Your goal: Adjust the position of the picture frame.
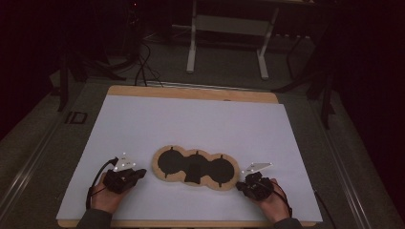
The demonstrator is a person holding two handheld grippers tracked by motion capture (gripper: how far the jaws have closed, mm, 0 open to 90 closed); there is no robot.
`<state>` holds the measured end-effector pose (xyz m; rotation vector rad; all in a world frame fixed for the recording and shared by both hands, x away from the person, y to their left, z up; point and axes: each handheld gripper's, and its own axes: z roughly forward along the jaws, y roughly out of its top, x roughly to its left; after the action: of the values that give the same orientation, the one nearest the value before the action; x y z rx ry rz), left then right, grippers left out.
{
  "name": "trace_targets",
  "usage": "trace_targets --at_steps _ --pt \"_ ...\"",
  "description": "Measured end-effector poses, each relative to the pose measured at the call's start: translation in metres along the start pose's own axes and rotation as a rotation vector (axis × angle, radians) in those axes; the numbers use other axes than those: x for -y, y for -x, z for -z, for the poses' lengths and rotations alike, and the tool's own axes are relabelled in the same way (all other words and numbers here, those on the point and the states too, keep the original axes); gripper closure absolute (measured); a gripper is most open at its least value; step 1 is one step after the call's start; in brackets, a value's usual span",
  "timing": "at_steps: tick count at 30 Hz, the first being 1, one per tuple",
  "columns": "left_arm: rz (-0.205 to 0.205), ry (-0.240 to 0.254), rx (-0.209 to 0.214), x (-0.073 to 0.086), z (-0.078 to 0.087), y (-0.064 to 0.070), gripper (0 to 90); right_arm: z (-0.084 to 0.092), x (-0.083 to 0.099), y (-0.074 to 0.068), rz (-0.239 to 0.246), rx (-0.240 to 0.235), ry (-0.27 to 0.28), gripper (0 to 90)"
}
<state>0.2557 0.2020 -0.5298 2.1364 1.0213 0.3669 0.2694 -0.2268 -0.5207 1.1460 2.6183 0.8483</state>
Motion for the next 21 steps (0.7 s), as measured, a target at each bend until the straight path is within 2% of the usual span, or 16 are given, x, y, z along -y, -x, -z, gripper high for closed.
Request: trace_targets --at_steps 4,14,21 --pt "-0.035 0.008 0.034 -0.002 -0.001 0.005 90.0 -0.001 -0.002 0.001 0.001 0.002 0.002 90.0" --pt "-0.083 -0.028 0.03 -0.004 -0.009 0.014 89.7 -0.008 -0.011 0.004 -0.01 -0.003 0.013 90.0" --pt "-0.07 -0.025 0.019 -0.004 -0.01 0.012 88.8 -0.013 -0.017 0.006 -0.017 0.001 0.02 90.0"
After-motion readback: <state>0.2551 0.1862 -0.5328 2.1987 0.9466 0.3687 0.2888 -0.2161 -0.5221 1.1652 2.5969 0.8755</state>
